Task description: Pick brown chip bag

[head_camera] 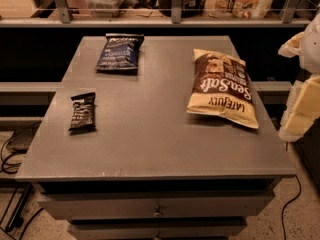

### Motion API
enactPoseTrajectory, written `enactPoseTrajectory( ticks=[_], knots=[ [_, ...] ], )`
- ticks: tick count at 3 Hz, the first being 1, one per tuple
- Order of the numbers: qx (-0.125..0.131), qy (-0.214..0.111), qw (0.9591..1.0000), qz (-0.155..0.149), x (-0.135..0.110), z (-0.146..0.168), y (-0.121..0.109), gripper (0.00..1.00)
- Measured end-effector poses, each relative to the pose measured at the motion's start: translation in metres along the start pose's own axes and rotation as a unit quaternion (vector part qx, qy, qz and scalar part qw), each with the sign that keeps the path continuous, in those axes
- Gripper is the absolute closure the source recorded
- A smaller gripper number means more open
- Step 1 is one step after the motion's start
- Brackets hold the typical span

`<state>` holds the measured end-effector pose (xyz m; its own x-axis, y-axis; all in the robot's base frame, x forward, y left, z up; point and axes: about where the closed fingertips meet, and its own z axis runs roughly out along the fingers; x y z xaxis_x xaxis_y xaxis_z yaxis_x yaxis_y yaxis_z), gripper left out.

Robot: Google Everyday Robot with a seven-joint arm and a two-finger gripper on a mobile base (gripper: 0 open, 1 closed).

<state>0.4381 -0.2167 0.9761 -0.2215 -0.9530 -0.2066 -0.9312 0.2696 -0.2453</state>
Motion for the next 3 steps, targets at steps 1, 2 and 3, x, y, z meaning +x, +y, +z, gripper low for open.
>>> enactPoseTrajectory(
  ticks=[1,2,3],
  knots=[
    [0.0,0.0,1.0,0.0,0.0,0.0,0.0,0.0],
    [0.012,-0.052,0.9984,0.016,-0.01,0.008,-0.009,0.0],
    [0.023,-0.143,0.9887,0.038,-0.031,0.023,-0.024,0.0]
  ],
)
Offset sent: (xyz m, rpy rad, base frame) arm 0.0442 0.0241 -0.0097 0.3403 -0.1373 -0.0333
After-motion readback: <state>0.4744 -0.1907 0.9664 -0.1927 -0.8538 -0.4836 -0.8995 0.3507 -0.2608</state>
